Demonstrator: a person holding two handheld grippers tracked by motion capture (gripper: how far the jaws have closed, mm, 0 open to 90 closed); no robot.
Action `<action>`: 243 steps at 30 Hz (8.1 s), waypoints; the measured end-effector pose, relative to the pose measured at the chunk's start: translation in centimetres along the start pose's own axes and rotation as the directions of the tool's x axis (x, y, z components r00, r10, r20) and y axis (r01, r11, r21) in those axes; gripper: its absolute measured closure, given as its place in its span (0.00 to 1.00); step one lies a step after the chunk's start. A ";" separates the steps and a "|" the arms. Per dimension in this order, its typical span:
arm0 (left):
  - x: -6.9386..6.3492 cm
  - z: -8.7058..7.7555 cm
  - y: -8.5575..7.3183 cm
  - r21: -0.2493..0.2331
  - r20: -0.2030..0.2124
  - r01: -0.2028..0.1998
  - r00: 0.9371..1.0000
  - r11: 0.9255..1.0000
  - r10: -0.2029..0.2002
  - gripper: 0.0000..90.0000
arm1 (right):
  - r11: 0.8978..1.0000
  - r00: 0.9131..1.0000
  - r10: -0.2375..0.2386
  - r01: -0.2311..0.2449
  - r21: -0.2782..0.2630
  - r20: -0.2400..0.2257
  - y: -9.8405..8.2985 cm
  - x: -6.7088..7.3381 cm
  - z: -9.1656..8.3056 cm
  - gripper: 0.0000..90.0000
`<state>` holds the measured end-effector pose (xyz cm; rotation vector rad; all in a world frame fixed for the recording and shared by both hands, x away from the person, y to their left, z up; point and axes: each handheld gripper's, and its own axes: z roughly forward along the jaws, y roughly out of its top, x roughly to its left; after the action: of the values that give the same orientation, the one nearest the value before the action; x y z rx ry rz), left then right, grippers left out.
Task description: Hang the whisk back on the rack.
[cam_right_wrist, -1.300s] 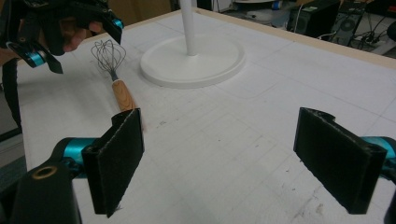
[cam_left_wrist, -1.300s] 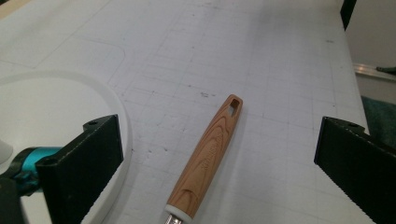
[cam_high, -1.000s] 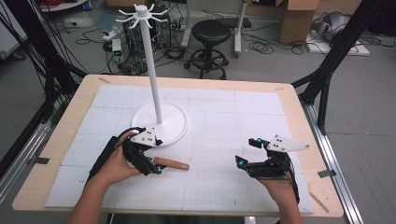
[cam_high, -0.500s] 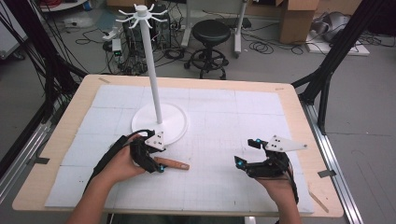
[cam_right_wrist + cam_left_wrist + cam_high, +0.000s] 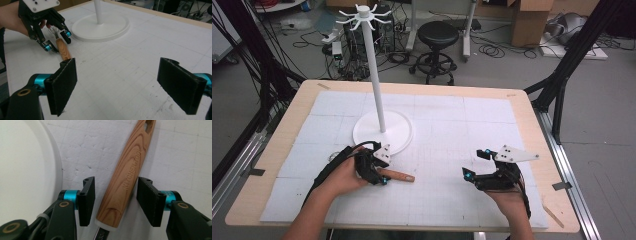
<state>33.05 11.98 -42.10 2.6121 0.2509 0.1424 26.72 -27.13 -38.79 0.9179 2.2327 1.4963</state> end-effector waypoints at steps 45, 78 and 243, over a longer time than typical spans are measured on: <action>-0.2 -6.5 1.6 -0.234 0.001 -0.006 1.000 0.972 0.006 0.79 | 1.000 1.000 0.018 -0.018 0.007 0.007 -0.3 -0.2 0.0 0.17; 2.2 -17.9 2.9 -0.659 -0.022 0.102 0.988 0.746 -0.155 0.79 | 1.000 1.000 0.014 -0.014 0.013 0.003 -0.3 -0.1 0.3 0.17; 0.5 -8.2 -5.8 -0.590 0.085 0.227 0.972 0.775 -0.221 0.07 | 0.999 0.999 0.046 -0.047 0.022 0.012 -1.3 -1.1 0.0 0.17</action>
<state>31.43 20.92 -37.90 1.9311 0.4347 0.1019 27.09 -28.17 -40.06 0.9889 2.2386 1.4854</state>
